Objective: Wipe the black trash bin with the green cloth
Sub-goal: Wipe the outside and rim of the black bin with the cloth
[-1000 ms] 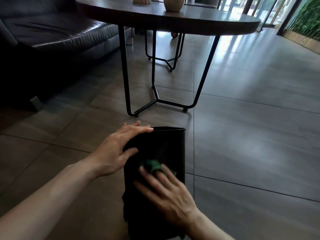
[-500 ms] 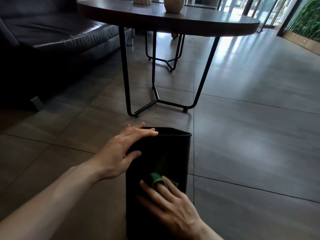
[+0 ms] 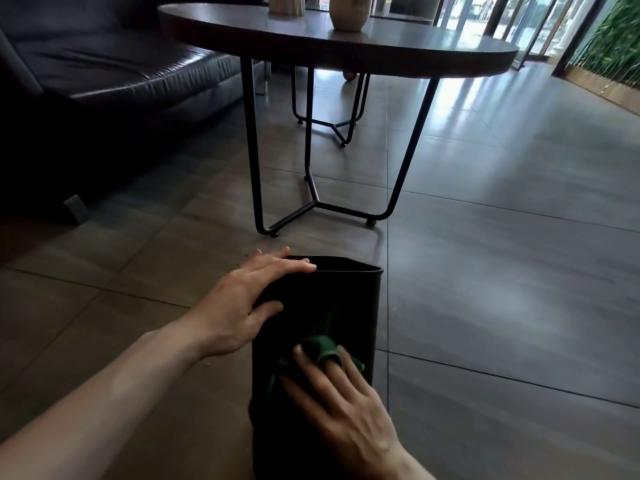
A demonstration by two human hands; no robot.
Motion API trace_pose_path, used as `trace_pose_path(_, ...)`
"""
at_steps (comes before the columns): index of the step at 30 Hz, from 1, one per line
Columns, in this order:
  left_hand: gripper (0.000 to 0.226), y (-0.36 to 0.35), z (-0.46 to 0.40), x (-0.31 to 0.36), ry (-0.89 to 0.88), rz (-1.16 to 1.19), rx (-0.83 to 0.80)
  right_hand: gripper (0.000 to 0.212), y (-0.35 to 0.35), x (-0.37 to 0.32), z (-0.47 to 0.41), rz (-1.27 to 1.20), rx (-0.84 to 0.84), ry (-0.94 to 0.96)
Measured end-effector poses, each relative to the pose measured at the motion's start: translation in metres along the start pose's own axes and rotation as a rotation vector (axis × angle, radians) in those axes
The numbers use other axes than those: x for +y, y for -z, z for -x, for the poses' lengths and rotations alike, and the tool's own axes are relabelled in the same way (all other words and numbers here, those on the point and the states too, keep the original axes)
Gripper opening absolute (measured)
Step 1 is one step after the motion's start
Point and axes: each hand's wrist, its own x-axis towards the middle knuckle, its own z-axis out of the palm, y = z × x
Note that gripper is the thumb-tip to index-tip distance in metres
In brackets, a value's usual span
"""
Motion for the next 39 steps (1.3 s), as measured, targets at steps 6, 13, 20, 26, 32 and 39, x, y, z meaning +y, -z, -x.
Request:
trace_pose_path(6,0.075,-0.003,0.001,0.005,-0.015,0.009,0.000,0.053,0.023,0.032,-0.035,-0.072,0.079,-0.304)
trace_pose_path(13,0.077,-0.003,0.000,0.005,-0.016,-0.012,-0.001,0.051,0.018,0.029,-0.056,-0.045,0.155,-0.371)
trace_pose_path(20,0.075,0.000,0.002,0.005,0.000,-0.026,-0.008,0.062,-0.012,-0.007,0.017,0.060,0.076,-0.106)
trace_pose_path(26,0.073,0.004,0.006,0.004,0.026,-0.010,0.002,0.046,-0.006,-0.008,0.018,0.040,0.022,0.025)
trace_pose_path(32,0.069,0.005,0.005,0.005,0.065,0.017,0.019,0.051,0.017,0.026,-0.044,-0.051,0.100,-0.357)
trace_pose_path(39,0.070,0.008,0.007,-0.002,0.075,0.027,0.025,0.047,0.007,0.013,-0.048,-0.057,0.133,-0.372)
